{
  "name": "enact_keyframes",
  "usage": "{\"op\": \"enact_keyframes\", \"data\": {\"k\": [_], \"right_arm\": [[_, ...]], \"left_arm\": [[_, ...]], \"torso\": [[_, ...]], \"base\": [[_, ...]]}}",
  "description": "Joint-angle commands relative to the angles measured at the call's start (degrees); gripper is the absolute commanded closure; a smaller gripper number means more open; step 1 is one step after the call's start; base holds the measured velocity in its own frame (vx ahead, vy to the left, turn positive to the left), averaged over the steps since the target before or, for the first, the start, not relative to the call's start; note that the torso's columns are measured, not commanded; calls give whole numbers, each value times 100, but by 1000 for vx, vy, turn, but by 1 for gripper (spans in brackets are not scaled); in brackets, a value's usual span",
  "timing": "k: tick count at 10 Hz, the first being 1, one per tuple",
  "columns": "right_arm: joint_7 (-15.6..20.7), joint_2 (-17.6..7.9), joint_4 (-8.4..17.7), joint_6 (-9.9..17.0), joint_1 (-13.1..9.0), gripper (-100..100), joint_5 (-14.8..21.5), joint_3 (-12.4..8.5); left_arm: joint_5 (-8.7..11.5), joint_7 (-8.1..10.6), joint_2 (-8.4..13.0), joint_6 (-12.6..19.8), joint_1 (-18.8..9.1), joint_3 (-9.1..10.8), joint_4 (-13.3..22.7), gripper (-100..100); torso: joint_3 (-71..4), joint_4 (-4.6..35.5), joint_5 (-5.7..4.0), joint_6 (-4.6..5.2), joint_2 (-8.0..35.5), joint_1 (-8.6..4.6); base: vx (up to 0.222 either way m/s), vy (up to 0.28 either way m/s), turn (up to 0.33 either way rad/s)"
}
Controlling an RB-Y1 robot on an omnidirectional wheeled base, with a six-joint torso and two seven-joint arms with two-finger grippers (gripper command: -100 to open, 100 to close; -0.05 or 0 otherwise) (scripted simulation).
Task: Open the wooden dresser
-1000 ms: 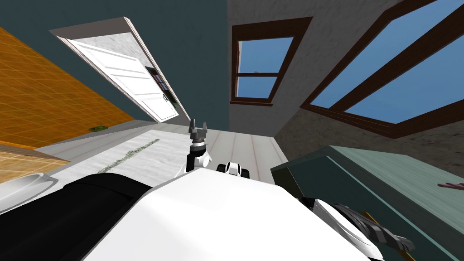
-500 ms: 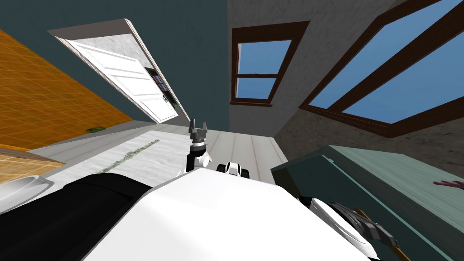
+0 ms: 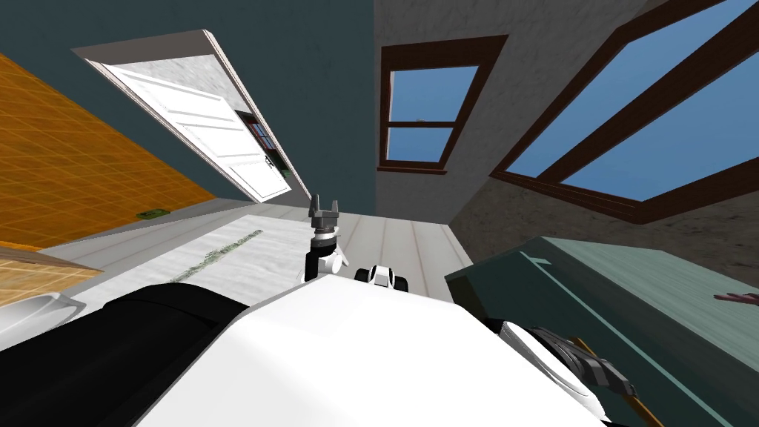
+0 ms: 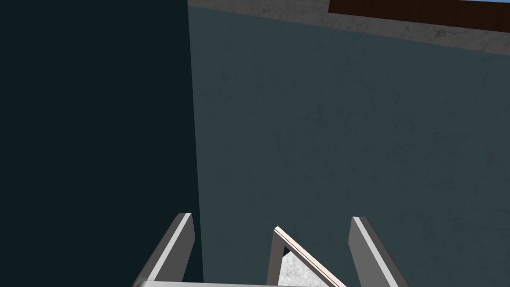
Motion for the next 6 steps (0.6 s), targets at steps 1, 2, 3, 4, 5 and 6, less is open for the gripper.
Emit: {"op": "enact_keyframes", "data": {"k": [1, 2, 3, 4, 5, 6], "right_arm": [[42, 15, -111, 76, 29, 100, 9, 21], [106, 86, -331, 280, 82, 100, 85, 113], [124, 107, -400, 345, 98, 100, 111, 141], [159, 149, -538, 474, 131, 100, 162, 195], [195, 190, -676, 603, 163, 100, 214, 250], [230, 232, -815, 732, 195, 100, 266, 305]], "left_arm": [[0, 0, 0, 0, 0, 0, 0, 0], [0, 0, 0, 0, 0, 0, 0, 0], [0, 0, 0, 0, 0, 0, 0, 0], [0, 0, 0, 0, 0, 0, 0, 0], [0, 0, -1, 0, 0, -1, 0, 0], [0, 0, -1, 0, 0, -1, 0, 0]], "torso": [[-1, 0, 3, 0, 0, 2], [-2, 0, 5, 2, 2, -8], [1, -3, -7, -2, -2, 5], [-2, -3, -3, -2, -5, 8], [-3, -3, -2, -4, -7, 12], [-3, -2, -1, -6, -7, 4]], "base": [[2, 28, -3], [0, 64, -2], [9, 96, -2], [10, 124, -4], [3, 128, -5], [-10, 133, 2]]}}
